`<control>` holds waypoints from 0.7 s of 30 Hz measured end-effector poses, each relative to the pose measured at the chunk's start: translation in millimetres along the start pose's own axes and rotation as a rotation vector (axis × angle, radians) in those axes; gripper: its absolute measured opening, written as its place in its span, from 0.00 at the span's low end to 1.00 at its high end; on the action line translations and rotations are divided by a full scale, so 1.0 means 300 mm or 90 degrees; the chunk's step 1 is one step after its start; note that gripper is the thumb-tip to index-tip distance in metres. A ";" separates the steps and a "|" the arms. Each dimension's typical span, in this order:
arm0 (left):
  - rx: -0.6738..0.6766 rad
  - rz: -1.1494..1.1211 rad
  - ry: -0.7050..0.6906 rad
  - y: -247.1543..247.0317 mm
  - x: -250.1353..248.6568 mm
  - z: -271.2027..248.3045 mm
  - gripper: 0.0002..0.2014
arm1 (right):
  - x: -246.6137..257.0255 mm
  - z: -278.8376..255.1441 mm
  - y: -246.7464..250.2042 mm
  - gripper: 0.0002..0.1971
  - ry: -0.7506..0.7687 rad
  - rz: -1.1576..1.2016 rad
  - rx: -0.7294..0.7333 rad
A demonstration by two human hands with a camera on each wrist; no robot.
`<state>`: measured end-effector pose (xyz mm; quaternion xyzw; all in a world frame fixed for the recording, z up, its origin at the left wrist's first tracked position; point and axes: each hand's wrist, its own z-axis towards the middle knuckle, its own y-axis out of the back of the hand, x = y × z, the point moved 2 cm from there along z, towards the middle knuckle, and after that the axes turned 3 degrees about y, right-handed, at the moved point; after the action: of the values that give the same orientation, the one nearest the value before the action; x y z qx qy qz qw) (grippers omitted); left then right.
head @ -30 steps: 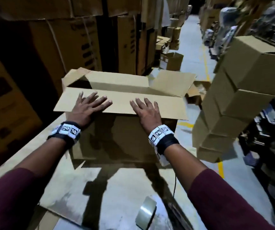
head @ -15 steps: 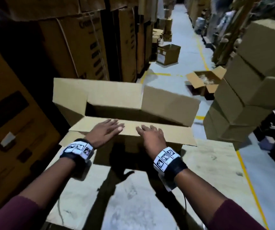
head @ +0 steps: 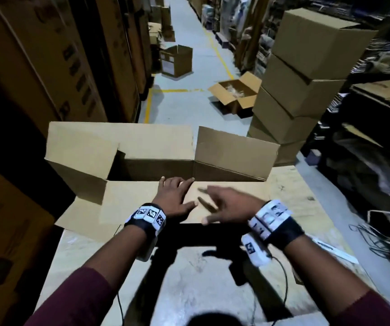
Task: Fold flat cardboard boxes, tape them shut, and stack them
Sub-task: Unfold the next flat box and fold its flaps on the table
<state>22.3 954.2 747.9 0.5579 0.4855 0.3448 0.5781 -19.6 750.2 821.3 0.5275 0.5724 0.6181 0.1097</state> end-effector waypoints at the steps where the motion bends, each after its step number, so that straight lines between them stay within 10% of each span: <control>1: -0.012 -0.021 -0.002 -0.015 0.005 -0.008 0.48 | -0.022 0.000 0.074 0.48 -0.010 0.014 -0.094; 4: -0.041 -0.092 0.013 -0.033 0.005 -0.026 0.42 | -0.145 -0.005 0.277 0.62 -0.205 -0.218 -0.293; 8: -0.064 -0.141 0.044 -0.023 -0.013 -0.008 0.30 | -0.302 -0.001 0.352 0.58 -0.411 -0.271 -0.161; 12: -0.074 -0.168 0.097 -0.021 -0.035 0.007 0.25 | -0.293 0.010 0.395 0.27 -0.343 -0.300 -0.230; 21: -0.082 -0.106 0.083 0.024 -0.205 0.011 0.26 | -0.280 0.045 0.403 0.18 -0.364 -0.270 -0.303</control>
<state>8.7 896.5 765.4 0.4538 0.5433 0.3615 0.6068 82.5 657.3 873.7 0.5082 0.4560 0.5253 0.5078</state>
